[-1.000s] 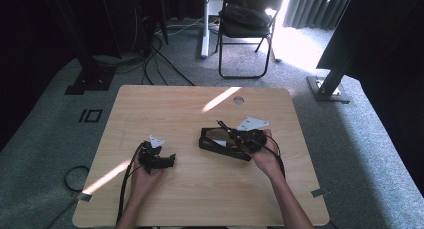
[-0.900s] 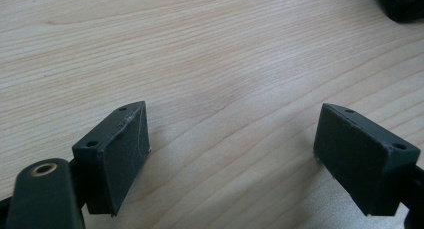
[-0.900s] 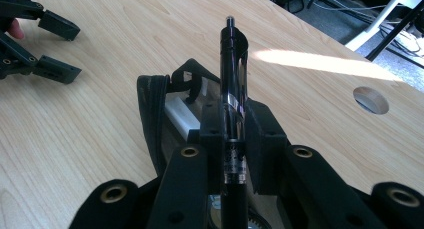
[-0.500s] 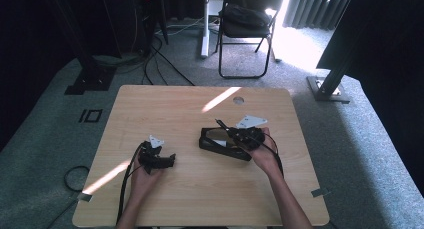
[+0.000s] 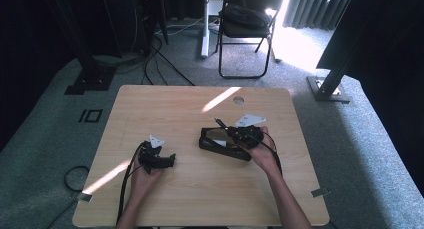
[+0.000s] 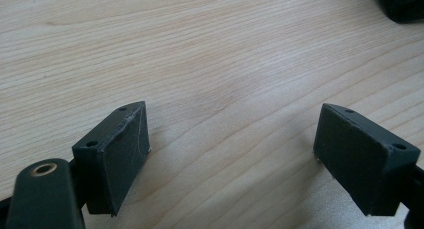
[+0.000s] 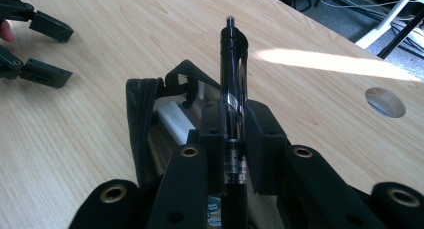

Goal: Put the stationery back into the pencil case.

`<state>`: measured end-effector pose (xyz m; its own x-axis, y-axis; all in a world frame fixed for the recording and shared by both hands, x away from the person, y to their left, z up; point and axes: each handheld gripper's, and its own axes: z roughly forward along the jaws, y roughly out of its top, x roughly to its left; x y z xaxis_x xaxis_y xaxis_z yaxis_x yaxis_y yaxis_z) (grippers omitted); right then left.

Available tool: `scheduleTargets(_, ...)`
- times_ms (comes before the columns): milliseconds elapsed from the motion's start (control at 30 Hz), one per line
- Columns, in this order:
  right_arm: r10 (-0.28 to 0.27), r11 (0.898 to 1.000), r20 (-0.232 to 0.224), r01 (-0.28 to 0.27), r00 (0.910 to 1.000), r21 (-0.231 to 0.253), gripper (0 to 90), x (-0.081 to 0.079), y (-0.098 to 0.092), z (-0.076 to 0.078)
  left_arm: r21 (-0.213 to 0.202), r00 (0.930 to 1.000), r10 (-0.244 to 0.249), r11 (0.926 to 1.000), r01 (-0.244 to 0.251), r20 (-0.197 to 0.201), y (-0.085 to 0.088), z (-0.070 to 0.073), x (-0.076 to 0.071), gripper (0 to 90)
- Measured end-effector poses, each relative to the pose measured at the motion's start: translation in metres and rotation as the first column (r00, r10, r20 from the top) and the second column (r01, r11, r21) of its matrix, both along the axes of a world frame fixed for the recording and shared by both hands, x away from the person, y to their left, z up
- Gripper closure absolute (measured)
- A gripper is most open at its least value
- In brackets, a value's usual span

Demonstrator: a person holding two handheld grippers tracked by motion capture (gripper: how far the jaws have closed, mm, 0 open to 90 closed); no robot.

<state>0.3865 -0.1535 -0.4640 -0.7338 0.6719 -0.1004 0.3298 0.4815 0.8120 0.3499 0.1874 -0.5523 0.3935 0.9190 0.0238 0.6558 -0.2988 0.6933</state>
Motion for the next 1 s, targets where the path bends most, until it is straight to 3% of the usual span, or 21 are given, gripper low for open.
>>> scheduleTargets(1000,0.036,0.999,-0.001,-0.036,0.9993,-0.012,79.4,0.0052,-0.0009,-0.0067,0.000,1.0000,0.001,1.0000,-0.001,0.001,0.0000,-0.0001,-0.0001,14.9)
